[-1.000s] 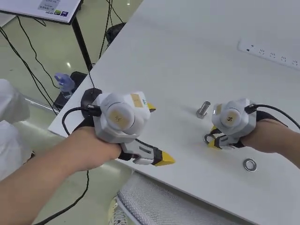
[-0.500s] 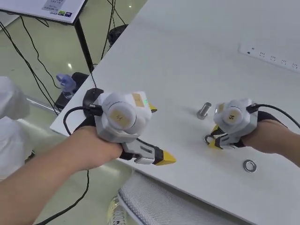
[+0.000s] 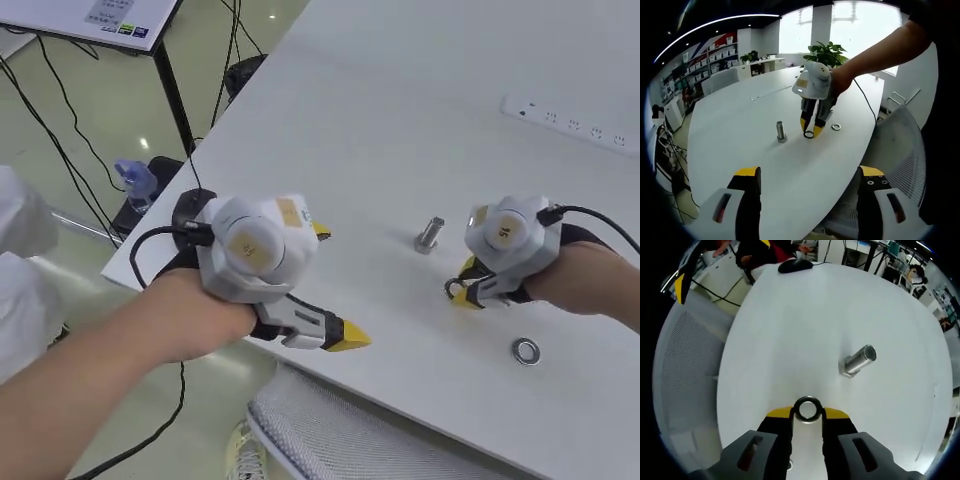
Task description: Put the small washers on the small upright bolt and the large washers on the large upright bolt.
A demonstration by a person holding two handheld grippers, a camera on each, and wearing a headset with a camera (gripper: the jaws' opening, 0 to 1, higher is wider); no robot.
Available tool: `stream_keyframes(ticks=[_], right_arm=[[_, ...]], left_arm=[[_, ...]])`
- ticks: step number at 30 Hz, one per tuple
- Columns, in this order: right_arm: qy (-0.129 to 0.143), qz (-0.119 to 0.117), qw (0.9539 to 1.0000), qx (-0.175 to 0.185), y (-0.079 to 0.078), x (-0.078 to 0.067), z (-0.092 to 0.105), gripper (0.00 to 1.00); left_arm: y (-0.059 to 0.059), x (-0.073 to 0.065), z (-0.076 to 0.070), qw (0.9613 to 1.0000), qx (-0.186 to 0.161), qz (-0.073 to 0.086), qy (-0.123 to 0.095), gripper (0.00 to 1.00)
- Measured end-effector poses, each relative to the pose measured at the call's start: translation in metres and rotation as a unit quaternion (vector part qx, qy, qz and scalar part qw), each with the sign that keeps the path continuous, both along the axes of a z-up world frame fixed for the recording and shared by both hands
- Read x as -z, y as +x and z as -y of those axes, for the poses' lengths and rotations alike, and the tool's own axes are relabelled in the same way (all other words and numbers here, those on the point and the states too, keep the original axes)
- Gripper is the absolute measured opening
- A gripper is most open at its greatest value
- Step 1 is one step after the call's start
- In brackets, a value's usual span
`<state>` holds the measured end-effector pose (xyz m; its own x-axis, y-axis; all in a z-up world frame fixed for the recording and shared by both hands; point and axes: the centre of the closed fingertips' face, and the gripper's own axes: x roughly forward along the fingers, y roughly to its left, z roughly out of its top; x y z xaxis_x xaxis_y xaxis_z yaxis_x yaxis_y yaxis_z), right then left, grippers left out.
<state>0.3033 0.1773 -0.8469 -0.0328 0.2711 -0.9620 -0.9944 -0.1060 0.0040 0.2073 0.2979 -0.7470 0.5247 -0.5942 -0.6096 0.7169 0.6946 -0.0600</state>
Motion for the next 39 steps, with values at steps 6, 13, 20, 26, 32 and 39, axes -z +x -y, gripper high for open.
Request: stream_keyframes(ticks=[6,13,20,26,32,39], right_arm=[[-0.005,0.001,1.0000,0.002,0.000,-0.014,0.003,0.22],[-0.004,0.008,0.9999,0.009,0.009,-0.032,0.006,0.22],[-0.003,0.015,0.9998,0.012,0.022,-0.050,0.003,0.22],[-0.003,0.024,0.9997,0.005,0.038,-0.054,-0.005,0.22],[0.009,0.022,0.9997,0.009,0.044,-0.062,-0.020,0.22],[0.013,0.024,0.9996,0.006,0.048,-0.061,-0.034,0.22]], left_arm=[[0.000,0.001,0.002,1.0000,-0.003,0.002,-0.001,0.81],[-0.001,0.003,0.002,1.0000,-0.005,0.000,-0.001,0.81],[0.000,0.000,0.001,1.0000,-0.009,0.003,-0.003,0.81],[0.002,0.000,0.002,0.9999,-0.011,0.002,-0.005,0.81],[0.002,0.000,0.005,0.9999,-0.008,0.002,-0.006,0.82],[0.002,0.001,0.005,1.0000,-0.007,0.001,-0.005,0.82]])
